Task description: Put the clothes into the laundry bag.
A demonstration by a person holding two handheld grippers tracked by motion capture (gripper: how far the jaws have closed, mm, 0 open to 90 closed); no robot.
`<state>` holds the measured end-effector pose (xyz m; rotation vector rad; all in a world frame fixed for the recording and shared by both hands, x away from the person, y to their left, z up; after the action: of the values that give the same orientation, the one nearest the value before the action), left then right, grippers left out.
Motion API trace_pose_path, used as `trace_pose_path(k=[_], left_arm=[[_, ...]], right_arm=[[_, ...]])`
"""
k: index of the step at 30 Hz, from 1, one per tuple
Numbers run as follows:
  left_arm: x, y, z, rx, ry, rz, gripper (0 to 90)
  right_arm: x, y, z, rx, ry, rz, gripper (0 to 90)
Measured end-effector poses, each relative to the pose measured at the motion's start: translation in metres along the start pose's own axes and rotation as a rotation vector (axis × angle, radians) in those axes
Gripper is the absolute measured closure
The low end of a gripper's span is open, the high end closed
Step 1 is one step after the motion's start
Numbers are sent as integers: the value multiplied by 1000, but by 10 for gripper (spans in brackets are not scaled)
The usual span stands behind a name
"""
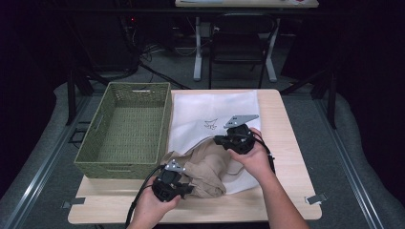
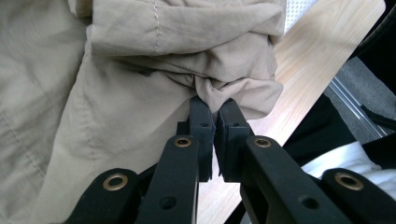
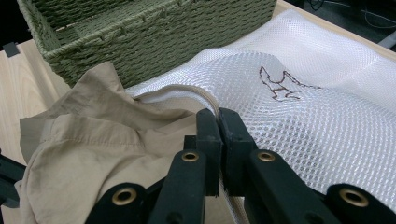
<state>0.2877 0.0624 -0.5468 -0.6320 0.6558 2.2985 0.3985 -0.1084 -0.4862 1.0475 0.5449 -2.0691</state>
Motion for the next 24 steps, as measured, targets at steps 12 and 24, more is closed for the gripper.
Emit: trace_pose_path(k=[12,24], left_arm=[[-24,-2,-8,2,9,-12,867],[-16,3,-4,-40,3,-36,618]], right_arm=[[0,-1,0,-2,2,1,877],[0,1,0,1,2,-3,877]])
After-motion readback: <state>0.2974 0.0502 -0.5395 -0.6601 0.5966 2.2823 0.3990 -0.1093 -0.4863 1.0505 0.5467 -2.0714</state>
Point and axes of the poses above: each handheld gripper's, and its own axes: z roughly backward along the jaws, x roughly out of its underside, y roughly to its right, the point moved 6 cm from there along -z, roughly forward along the jaws, and after that the axes turned 2 degrees about y, right-handed, at the moved point
